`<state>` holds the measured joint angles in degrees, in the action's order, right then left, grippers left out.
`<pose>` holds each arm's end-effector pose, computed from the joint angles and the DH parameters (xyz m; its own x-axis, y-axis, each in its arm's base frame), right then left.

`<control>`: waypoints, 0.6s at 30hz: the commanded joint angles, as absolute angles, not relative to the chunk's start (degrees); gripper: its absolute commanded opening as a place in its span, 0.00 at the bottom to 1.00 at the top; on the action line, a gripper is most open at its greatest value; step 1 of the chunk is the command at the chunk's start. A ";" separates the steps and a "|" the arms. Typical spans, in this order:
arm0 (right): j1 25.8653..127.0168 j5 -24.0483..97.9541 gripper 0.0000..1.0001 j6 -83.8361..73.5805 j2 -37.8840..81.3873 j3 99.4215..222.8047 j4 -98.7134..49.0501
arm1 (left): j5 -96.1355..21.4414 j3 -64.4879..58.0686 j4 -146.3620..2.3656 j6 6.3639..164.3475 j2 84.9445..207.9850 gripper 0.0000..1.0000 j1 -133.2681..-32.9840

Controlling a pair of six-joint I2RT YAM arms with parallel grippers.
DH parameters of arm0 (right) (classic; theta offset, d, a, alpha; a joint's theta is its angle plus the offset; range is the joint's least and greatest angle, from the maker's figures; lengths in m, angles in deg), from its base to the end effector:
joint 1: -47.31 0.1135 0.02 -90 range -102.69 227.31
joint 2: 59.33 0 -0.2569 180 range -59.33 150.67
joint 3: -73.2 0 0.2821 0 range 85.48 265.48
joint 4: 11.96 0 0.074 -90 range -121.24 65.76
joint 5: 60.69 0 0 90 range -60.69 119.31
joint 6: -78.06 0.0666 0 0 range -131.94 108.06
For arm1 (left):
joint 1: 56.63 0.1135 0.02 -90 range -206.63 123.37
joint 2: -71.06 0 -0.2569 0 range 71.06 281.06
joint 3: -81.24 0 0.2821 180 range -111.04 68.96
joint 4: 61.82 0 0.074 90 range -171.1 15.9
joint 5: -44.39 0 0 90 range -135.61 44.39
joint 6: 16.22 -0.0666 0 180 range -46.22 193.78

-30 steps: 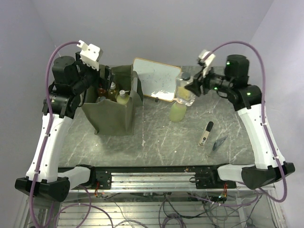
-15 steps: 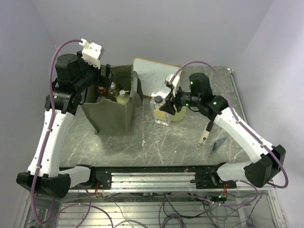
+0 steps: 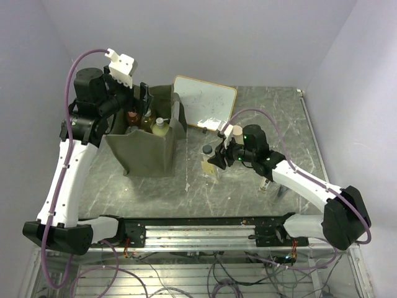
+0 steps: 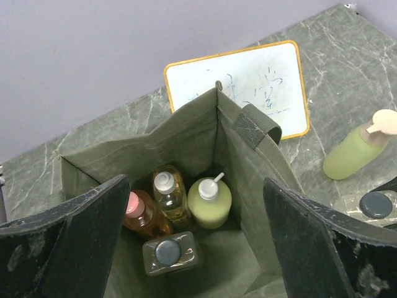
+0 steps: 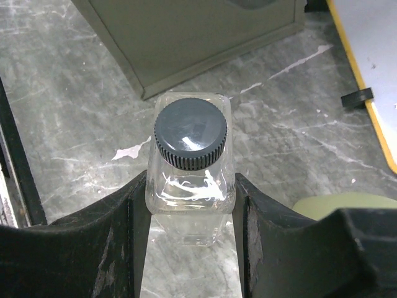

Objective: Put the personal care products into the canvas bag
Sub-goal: Place the care product at the center of the board.

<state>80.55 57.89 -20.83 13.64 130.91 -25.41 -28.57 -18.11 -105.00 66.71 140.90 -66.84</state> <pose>0.2611 0.2092 0.2212 -0.2683 -0.3381 -0.9020 -0.8844 0.4577 0.0915 0.3024 -0.0743 0.4611 -0.1755 0.1512 -0.9728 0.4749 0.8786 0.0509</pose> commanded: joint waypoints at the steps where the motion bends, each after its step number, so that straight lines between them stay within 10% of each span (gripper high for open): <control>1: 80.98 58.02 0.00 -19.42 9.01 128.83 -8.27 | -25.59 -20.02 -104.44 68.64 141.34 0.98 -66.90; 11: 80.98 59.68 0.02 -23.34 8.26 123.95 -7.49 | -26.43 -22.56 -105.23 68.80 143.70 0.98 -70.54; 18: 80.87 59.73 0.33 -30.67 6.64 122.72 -17.11 | -24.88 -23.37 -105.32 69.70 143.58 0.98 -74.03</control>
<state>80.77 58.94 -25.77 9.62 123.28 -16.90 -27.13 -20.97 -105.65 68.37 143.83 -72.24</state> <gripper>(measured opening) 0.481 0.979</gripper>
